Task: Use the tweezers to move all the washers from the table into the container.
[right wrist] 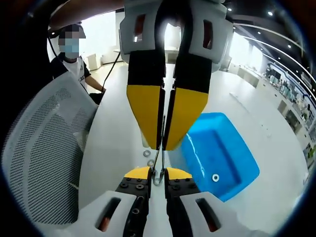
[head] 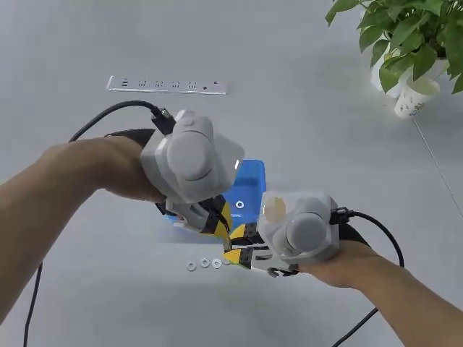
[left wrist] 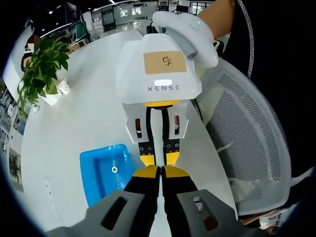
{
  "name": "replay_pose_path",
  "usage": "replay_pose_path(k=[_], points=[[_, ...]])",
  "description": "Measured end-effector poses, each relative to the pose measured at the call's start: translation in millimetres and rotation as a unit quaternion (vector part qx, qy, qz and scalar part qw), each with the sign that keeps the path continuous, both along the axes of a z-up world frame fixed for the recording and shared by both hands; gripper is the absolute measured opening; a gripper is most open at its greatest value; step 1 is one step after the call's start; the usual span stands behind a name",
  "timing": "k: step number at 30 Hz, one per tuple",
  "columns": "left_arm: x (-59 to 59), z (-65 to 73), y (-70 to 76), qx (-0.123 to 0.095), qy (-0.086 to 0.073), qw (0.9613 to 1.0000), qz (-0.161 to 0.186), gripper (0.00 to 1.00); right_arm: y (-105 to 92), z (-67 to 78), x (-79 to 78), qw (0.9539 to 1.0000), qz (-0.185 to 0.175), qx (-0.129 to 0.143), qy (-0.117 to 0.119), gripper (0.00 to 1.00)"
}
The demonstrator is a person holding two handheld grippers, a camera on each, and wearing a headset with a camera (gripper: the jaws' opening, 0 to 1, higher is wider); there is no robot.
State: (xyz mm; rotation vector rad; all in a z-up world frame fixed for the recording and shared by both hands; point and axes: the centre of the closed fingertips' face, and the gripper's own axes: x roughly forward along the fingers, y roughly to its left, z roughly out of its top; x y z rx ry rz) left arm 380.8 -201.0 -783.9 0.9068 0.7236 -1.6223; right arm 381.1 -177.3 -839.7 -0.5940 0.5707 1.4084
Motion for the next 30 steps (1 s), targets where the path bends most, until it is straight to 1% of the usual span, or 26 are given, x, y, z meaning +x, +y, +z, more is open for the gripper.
replay_pose_path(k=[8,20,23,27,30], points=[[-3.9,-5.2,0.7,-0.001,0.003,1.0,0.004,0.04,1.1,-6.0,-3.5,1.0,0.004,-0.001,0.004,0.11],[-6.0,-10.7,2.0,0.001,-0.002,1.0,0.01,0.04,3.5,-10.7,-4.4,0.9999,0.013,-0.004,0.005,0.12],[-7.1,-12.8,1.7,0.002,0.0,1.0,0.009,0.05,4.3,-13.1,-5.6,0.9998,0.016,-0.005,0.007,0.12],[-8.0,-13.5,0.1,-0.002,0.003,0.9999,0.012,0.05,4.2,-14.6,-6.0,0.9998,0.015,-0.005,0.008,0.12],[-7.6,-13.4,-0.1,-0.003,0.001,0.9999,0.012,0.05,3.8,-14.6,-5.8,0.9999,0.014,-0.004,0.009,0.12]])
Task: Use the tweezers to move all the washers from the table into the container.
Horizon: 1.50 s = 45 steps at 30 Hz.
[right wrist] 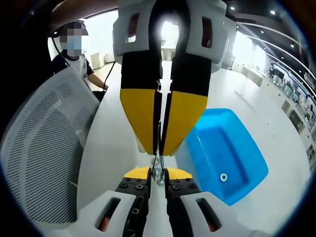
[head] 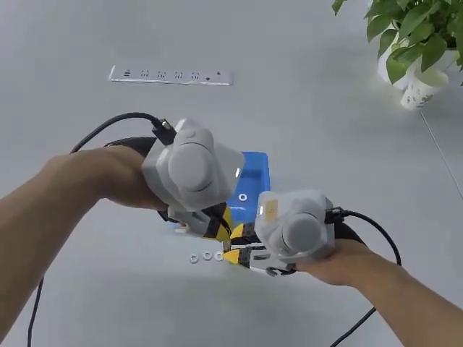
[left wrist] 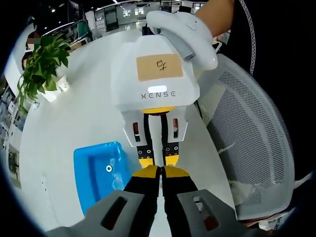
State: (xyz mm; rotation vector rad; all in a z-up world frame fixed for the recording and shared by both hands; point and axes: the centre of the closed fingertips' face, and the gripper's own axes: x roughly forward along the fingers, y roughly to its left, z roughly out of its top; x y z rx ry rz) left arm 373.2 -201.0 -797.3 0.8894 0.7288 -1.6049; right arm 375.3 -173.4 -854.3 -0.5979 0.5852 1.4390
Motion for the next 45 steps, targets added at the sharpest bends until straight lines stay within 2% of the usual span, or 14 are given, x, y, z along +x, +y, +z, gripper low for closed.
replay_pose_path(k=[10,19,45], points=[[2.4,0.1,-0.1,-0.004,0.002,1.0,0.004,0.04,-3.0,-4.0,0.2,0.9999,0.001,-0.013,-0.004,0.12],[3.3,0.3,-2.1,-0.007,0.004,1.0,0.005,0.04,-1.5,1.6,1.6,0.9999,-0.01,0.001,0.0,0.12],[4.2,-0.3,-3.0,-0.008,0.004,0.9999,0.007,0.04,-2.4,0.6,3.6,0.9991,-0.037,0.008,0.018,0.09]])
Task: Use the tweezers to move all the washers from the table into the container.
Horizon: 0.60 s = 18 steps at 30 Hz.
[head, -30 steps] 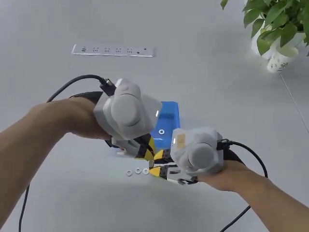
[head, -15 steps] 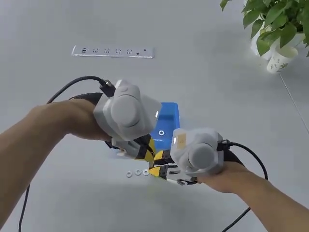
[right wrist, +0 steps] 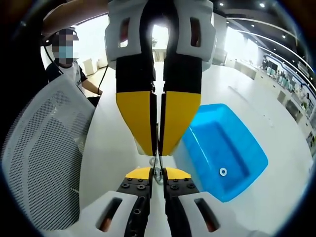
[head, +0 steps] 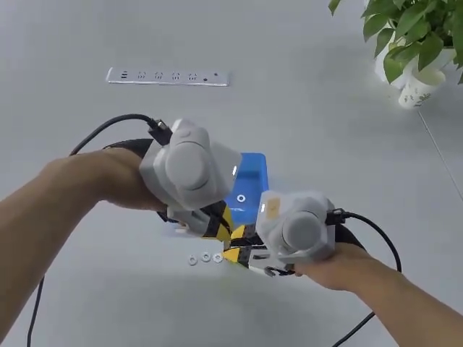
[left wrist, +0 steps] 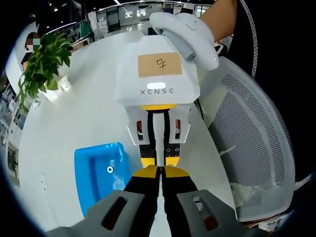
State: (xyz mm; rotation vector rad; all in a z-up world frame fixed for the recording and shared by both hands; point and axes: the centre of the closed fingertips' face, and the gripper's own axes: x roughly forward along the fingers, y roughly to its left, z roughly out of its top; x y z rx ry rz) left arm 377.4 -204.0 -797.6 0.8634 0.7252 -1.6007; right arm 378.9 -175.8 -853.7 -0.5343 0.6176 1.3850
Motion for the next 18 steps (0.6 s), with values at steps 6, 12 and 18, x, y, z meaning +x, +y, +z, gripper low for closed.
replay_pose_path(k=[6,12,18], points=[[-0.3,0.1,0.0,0.001,0.0,1.0,0.0,0.04,-0.1,0.0,-0.3,1.0,0.0,-0.001,0.0,0.09],[-0.1,0.1,0.4,0.001,0.001,1.0,0.0,0.04,-0.2,0.6,-0.8,1.0,0.0,-0.001,0.0,0.09],[-0.2,0.7,0.0,0.001,0.0,1.0,0.0,0.04,-0.5,1.0,-1.0,1.0,0.002,-0.002,-0.002,0.09]])
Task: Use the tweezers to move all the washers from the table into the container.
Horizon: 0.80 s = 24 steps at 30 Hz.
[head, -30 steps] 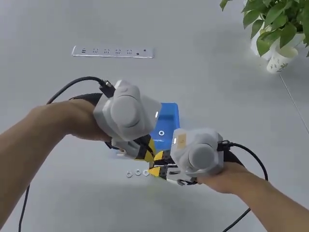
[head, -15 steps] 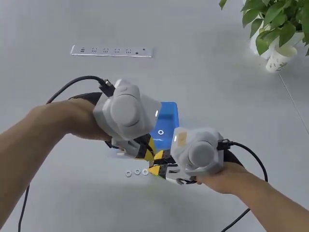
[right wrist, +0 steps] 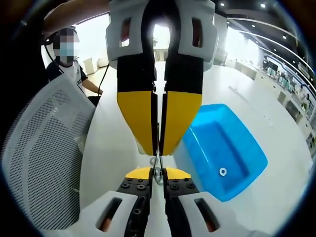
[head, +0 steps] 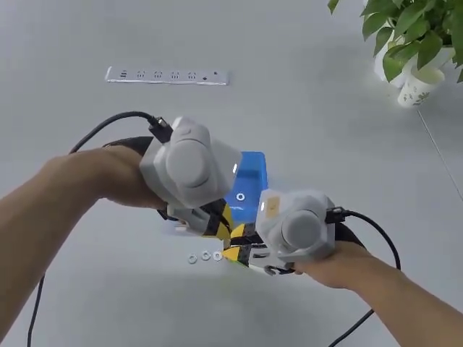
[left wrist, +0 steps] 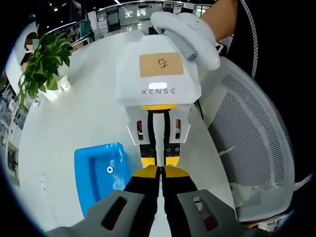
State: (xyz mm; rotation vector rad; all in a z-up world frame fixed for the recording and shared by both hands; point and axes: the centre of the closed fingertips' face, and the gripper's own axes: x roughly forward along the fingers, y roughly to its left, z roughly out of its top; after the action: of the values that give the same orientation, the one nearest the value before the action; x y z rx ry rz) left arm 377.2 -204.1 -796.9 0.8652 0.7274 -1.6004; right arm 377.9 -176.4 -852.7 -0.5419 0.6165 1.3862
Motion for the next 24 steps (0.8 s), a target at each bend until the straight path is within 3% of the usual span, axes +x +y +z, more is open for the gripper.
replay_pose_path(k=[24], points=[[0.2,20.6,1.7,0.0,0.0,1.0,0.001,0.04,2.4,20.1,-0.2,0.9999,0.006,0.005,-0.009,0.09]])
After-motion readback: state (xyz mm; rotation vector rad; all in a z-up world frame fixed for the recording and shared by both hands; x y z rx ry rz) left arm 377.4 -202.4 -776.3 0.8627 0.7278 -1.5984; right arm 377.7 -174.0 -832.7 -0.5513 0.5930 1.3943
